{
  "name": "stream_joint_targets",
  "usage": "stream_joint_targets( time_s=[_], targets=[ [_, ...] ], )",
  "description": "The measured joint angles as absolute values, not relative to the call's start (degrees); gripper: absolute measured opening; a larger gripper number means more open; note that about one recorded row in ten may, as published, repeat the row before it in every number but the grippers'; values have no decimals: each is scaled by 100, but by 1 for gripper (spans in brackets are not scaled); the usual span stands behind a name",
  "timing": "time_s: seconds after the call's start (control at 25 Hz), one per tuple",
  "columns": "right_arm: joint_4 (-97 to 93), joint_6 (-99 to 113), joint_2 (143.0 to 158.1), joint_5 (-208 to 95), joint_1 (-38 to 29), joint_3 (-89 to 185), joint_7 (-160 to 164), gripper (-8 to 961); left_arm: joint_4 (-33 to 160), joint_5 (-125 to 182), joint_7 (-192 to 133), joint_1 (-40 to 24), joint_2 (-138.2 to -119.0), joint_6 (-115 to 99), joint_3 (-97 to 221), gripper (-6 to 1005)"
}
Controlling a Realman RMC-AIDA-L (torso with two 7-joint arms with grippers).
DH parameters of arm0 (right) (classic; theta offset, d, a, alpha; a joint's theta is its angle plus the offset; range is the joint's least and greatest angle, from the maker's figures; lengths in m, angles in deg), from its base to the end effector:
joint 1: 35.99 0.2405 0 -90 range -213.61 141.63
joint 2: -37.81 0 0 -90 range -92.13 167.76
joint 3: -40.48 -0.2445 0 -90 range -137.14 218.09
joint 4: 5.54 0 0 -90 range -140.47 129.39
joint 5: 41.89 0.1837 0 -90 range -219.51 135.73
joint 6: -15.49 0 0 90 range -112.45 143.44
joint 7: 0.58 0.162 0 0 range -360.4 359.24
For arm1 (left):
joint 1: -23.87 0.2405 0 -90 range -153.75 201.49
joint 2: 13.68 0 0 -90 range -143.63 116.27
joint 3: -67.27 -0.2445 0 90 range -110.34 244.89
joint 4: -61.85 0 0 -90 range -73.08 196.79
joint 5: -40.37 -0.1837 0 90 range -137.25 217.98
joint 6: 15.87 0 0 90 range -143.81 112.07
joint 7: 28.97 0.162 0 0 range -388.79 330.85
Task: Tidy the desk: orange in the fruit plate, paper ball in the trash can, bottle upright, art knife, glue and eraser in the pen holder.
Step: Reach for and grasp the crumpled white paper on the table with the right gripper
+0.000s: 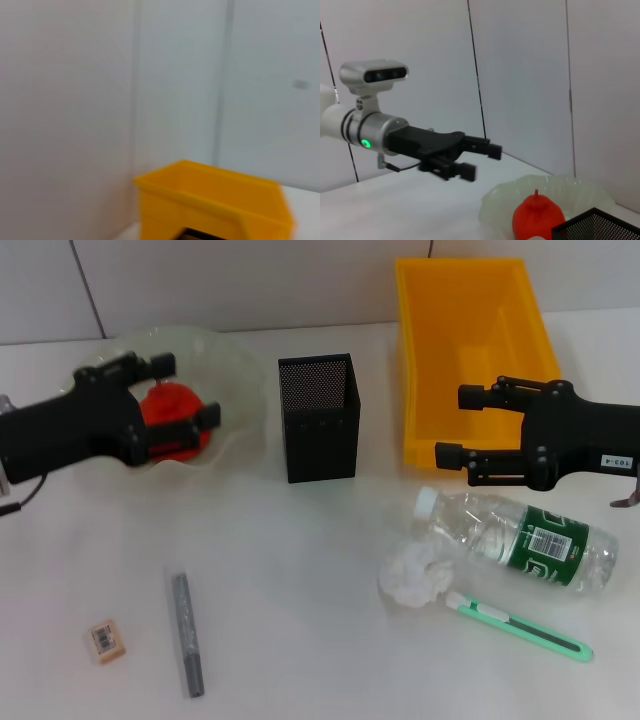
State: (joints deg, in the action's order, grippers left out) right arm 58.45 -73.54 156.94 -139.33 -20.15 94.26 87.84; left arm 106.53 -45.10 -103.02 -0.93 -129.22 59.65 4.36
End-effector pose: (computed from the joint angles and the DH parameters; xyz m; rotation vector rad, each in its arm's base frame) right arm 0.2124 0.2917 0.0411 -2.6036 0.4516 0.7474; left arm -0.2069 0.3373 0.0129 -2.5386 -0.3637 -0.7832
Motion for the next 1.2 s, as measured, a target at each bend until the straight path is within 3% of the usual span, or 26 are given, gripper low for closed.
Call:
stream_joint_targets(
  time_s=[0.36, 0.76, 1.2],
  targets=[
    [5806, -7308, 15690, -13999, -1988, 9429, 8799, 731, 10731, -5016, -10485, -92, -12873, 7047, 443, 863],
    [5781, -7293, 15693, -14467, -1814, 9447, 9225, 727, 10733, -4994, -10432, -77, -12941, 7700, 461, 863],
    [7388, -8019, 15690, -16164, -1274, 9508, 11730, 722, 10729, -5018, -10438, -77, -12953, 7655, 506, 863]
  ],
)
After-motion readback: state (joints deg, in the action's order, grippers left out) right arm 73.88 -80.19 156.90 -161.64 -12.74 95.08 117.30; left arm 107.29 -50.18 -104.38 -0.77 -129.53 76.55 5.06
